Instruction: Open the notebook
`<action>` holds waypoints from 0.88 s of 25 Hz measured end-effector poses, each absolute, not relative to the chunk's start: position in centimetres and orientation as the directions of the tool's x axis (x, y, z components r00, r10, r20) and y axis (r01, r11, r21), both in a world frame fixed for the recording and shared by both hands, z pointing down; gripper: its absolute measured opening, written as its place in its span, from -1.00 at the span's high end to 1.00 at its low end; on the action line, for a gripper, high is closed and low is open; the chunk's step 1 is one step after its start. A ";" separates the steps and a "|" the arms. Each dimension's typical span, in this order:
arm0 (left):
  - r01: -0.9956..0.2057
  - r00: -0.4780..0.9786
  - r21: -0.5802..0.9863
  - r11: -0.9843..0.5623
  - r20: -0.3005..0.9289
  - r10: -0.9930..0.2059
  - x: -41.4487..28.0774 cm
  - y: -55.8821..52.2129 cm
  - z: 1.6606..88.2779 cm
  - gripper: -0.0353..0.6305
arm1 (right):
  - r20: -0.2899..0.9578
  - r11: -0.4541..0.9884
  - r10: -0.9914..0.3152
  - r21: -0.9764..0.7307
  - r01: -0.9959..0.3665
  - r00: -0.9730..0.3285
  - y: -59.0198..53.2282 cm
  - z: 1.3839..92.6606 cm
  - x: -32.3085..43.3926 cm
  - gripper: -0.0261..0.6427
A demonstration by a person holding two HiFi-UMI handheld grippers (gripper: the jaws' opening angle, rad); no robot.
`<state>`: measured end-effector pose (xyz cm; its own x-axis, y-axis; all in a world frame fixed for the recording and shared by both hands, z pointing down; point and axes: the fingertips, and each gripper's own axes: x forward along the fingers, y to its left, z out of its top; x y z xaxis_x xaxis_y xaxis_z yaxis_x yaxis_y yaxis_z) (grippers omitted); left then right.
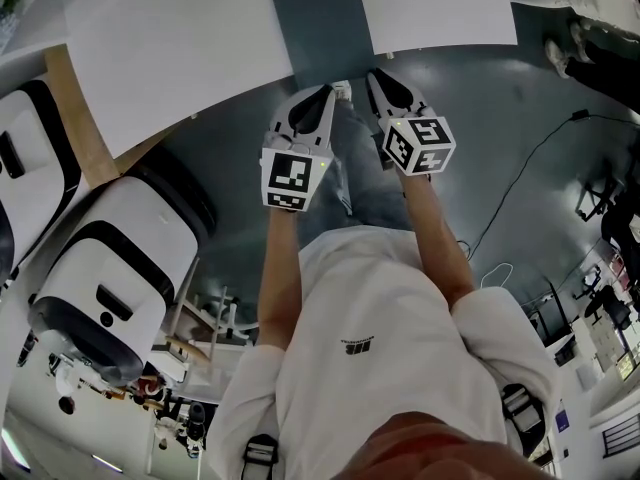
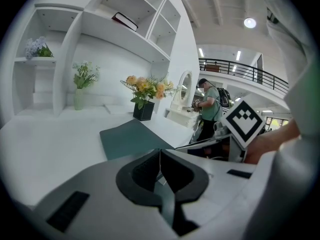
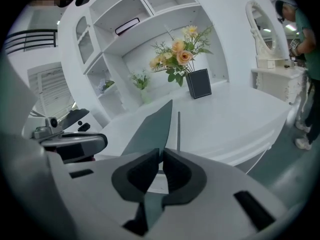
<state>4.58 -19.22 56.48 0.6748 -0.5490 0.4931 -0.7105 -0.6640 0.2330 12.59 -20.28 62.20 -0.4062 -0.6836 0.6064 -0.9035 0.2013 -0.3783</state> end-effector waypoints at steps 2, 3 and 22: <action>-0.710 0.675 0.231 -0.665 0.491 -0.551 4.6 -19.1 56.3 0.89 | 0.601 0.200 -0.688 -0.381 -0.903 -0.406 -20.3 61.9 12.5 0.88; -0.711 0.675 0.230 -0.665 0.490 -0.551 4.5 -19.1 56.2 0.89 | 0.598 0.199 -0.691 -0.383 -0.902 -0.407 -20.3 61.8 12.5 0.89; -0.736 0.657 0.214 -0.642 0.456 -0.601 3.3 -18.6 53.8 0.89 | 0.532 0.278 -0.721 -0.365 -0.889 -0.444 -20.3 57.0 10.6 0.91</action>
<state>3.25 -18.57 53.80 0.6567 -0.6010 0.4556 -0.7361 -0.6423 0.2137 10.57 -20.27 57.05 -0.4438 -0.7212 0.5320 -0.8887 0.2780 -0.3646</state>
